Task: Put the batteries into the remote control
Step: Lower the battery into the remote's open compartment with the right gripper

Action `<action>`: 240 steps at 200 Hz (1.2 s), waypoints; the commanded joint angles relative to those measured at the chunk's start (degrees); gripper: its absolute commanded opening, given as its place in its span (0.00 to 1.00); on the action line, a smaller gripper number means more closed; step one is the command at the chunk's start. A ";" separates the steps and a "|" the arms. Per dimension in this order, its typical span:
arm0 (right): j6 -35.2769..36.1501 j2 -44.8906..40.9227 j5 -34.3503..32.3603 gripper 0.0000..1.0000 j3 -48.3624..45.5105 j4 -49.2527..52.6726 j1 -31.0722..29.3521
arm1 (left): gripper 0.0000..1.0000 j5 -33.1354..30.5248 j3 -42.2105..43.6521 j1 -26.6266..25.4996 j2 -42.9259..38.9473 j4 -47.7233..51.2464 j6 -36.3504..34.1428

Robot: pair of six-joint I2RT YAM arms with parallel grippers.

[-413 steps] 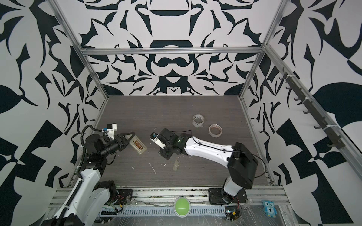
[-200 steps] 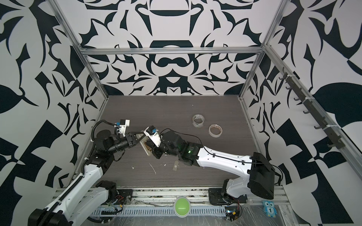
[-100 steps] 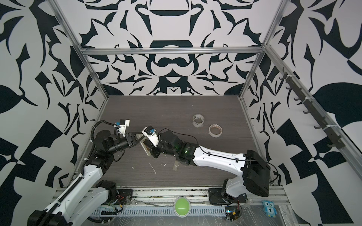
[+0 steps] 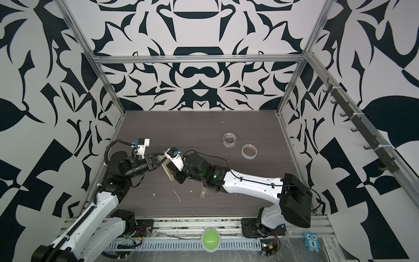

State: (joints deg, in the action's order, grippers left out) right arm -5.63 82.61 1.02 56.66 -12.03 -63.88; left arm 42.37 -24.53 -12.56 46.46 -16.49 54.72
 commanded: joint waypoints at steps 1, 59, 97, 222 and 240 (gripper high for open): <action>0.95 -0.34 -1.41 0.00 -0.13 -2.34 -0.20 | 0.00 0.05 -1.27 -0.19 -1.02 -2.00 0.48; 0.98 -0.01 -2.08 0.00 -1.03 -2.64 -0.22 | 0.00 -0.06 -1.09 -0.18 -1.37 -2.30 0.56; 0.99 0.14 -3.03 0.00 -1.03 -2.29 -0.21 | 0.00 -0.03 -0.94 -0.14 -1.37 -3.01 0.96; 1.06 1.31 -4.21 0.22 1.08 0.04 -0.51 | 0.00 0.16 -1.21 -0.19 -1.37 -3.72 1.31; 1.13 1.09 -4.70 0.22 1.16 -0.02 -0.54 | 0.00 0.16 -1.22 -0.19 -1.45 -3.55 1.34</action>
State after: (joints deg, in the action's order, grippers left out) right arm -4.75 83.33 -1.58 56.36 -13.21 -64.34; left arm 40.69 -24.51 -12.51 46.09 -16.84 55.24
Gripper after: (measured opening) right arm 0.221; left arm 0.246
